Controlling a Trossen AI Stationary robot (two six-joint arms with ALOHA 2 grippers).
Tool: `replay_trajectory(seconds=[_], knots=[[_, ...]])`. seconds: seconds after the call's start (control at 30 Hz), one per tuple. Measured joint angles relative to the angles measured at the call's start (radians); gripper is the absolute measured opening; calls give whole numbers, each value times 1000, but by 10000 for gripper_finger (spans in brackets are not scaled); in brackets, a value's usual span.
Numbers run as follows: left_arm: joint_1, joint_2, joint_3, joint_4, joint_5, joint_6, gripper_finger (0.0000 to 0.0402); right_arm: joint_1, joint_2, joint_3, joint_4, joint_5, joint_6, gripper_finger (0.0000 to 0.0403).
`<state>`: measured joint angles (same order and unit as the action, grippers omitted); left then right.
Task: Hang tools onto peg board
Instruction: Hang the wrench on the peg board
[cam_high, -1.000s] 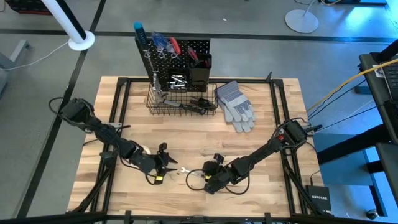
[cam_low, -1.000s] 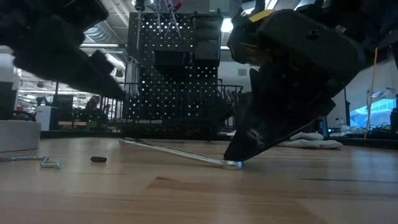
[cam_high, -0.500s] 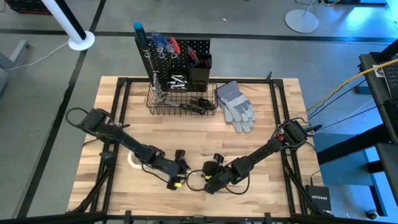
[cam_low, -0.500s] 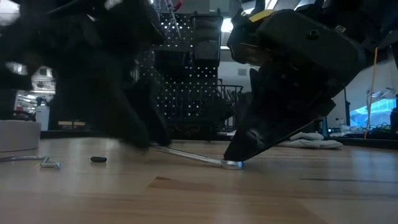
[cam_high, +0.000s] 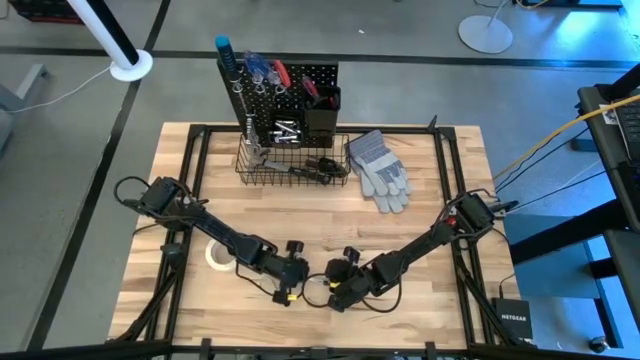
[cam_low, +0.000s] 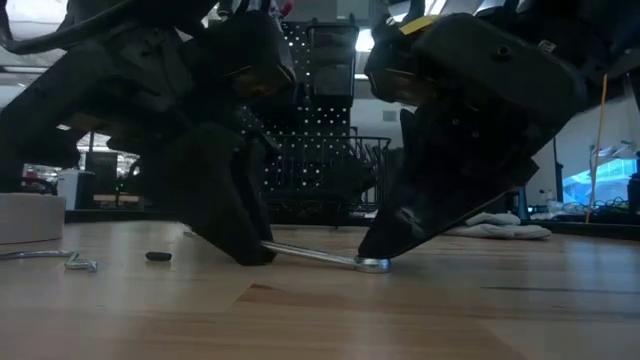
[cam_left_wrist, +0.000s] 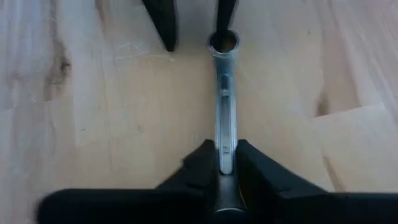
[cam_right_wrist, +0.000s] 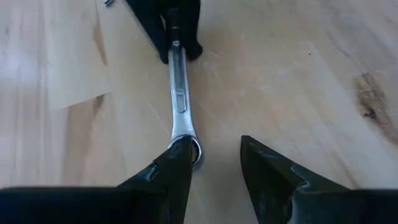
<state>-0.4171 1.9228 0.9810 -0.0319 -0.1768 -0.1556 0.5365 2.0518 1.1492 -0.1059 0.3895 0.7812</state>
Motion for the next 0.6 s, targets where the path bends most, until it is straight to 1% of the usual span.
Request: replay_trajectory(seconds=[0.03,0.07,0.27,0.37,0.47,0.6], knots=[[0,1,0,-1,-3,5,38,0,0,0,2,-4,0,143],[1,1,0,-2,-3,11,30,0,0,0,2,-6,1,143],[-2,-7,-1,-11,-40,14,30,-1,-37,-3,-9,-26,-5,143],[-13,-39,-4,-74,-77,12,30,14,-86,-7,-34,-17,-40,143],[-41,-97,-9,-181,-172,5,30,50,-138,-5,-59,66,-58,143],[-96,-211,-8,-352,-358,-31,30,120,-184,-4,-141,258,-47,143]])
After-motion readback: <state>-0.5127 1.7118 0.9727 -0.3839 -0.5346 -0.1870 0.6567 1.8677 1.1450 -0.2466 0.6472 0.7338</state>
